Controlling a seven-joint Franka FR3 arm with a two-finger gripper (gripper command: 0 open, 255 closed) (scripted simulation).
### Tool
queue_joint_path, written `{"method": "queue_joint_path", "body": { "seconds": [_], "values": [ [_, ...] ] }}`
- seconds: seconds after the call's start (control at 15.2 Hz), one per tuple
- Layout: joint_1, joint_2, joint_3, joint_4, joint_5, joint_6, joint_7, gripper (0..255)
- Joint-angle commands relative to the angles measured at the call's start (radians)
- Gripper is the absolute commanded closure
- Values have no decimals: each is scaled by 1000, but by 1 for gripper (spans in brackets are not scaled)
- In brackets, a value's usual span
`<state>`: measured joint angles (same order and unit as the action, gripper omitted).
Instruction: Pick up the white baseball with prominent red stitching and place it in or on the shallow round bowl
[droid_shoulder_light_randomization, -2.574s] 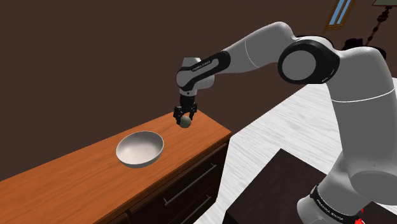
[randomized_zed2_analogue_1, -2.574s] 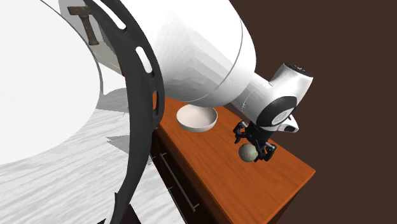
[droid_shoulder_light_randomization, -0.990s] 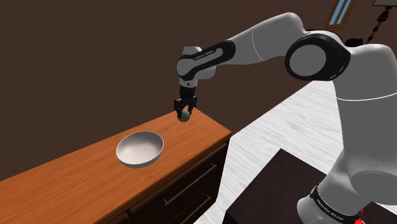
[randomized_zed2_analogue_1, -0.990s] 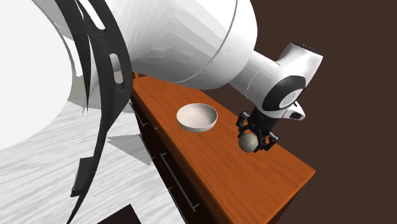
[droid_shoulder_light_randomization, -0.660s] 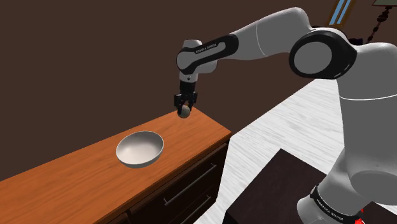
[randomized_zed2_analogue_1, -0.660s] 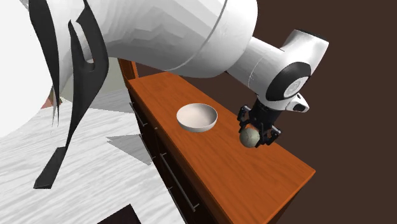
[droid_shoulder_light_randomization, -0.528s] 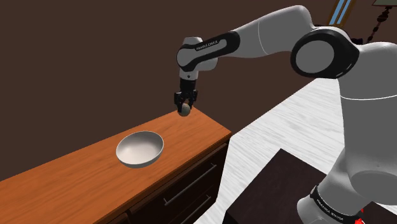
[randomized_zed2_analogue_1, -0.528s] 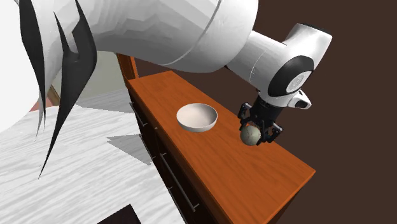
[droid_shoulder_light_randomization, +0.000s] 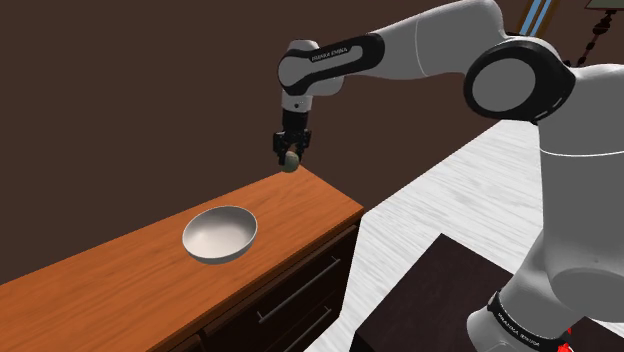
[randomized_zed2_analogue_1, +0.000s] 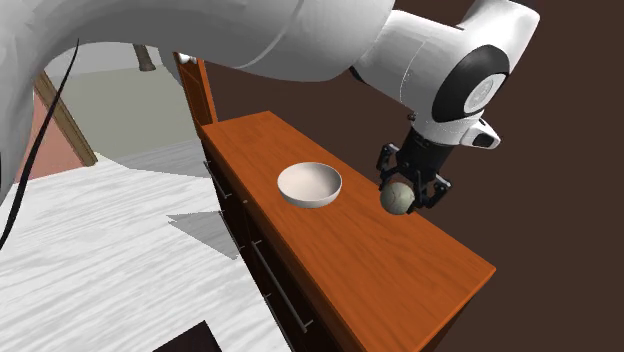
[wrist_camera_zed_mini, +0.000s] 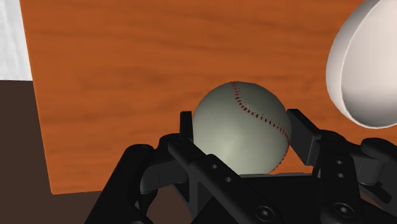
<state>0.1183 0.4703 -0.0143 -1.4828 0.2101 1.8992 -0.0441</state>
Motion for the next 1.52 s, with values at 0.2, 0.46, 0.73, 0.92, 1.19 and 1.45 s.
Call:
{"method": "queue_joint_path", "body": {
  "seconds": [0.2,0.46,0.73,0.92,1.19,1.45],
  "values": [
    [59,-8,22,-2,-6,10,81,255],
    [119,-3,44,5,-14,23,162,255],
    [179,17,64,35,-24,29,243,255],
    [224,42,78,74,-33,27,305,255],
    [286,90,95,148,-47,16,387,255],
    [314,121,101,171,-53,30,418,255]
  ]
}}
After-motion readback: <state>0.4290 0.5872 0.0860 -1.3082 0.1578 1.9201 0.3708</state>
